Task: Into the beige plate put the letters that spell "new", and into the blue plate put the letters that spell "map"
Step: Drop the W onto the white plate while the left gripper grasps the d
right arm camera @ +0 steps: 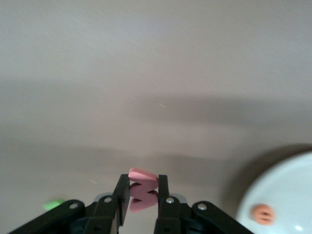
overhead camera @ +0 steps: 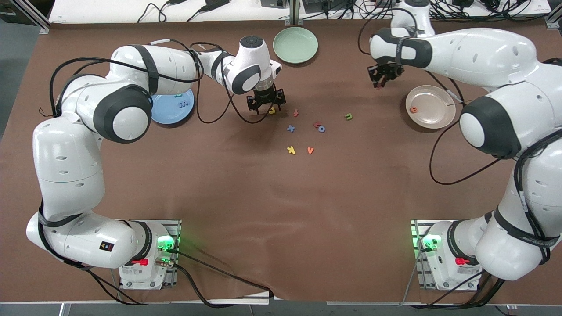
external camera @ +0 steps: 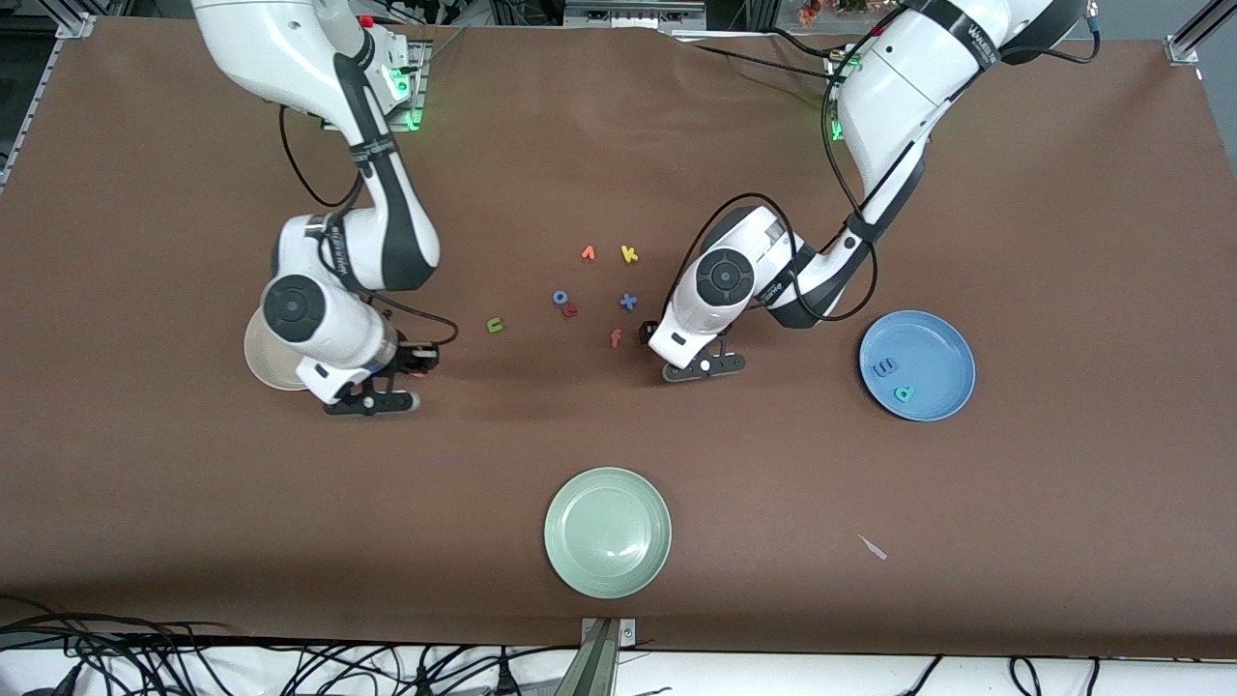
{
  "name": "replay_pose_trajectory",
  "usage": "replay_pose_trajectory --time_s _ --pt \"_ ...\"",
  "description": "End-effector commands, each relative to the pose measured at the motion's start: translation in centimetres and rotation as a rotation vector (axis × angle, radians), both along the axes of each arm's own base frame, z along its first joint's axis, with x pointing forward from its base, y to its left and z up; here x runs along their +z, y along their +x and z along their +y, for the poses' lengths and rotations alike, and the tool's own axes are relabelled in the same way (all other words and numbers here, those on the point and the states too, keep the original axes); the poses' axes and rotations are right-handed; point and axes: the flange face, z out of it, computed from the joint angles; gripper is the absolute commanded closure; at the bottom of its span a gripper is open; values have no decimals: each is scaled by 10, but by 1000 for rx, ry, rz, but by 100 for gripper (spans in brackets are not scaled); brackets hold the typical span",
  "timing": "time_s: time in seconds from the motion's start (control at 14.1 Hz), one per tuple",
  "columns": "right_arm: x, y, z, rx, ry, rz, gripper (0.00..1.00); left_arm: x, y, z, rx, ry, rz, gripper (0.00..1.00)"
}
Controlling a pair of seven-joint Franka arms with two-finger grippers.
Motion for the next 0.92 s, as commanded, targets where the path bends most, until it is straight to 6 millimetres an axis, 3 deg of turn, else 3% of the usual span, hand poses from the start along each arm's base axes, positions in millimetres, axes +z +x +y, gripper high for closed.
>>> replay_pose_trajectory --time_s 0.0,0.35,0.42,0.49,0.57,0.64,0.71,0.78,0.85 --pt "4 -35 -44 30 40 12 100 -1 6 -4 15 -4 -7 6" --pt "-11 -42 -125 46 7 57 99 -14 3 -8 13 -5 -13 6" --pt "-17 -43 -140 47 3 66 93 -17 0 -10 5 5 -15 6" --pt "-23 -43 -151 45 -3 76 74 -19 -2 -11 -3 15 -19 11" --pt "-24 -43 -153 39 -2 79 32 -21 -4 -13 -7 22 -22 22" --pt "-23 -43 -152 37 2 82 0 -20 -4 -14 -10 24 -24 48" --pt "-16 -40 -146 30 11 88 0 -18 -3 -12 -6 23 -25 74" --pt "-8 -38 -136 1 22 118 0 -16 0 -10 -1 22 -28 91" --pt "0 -35 -128 -45 22 136 0 -16 0 -10 -1 22 -28 100"
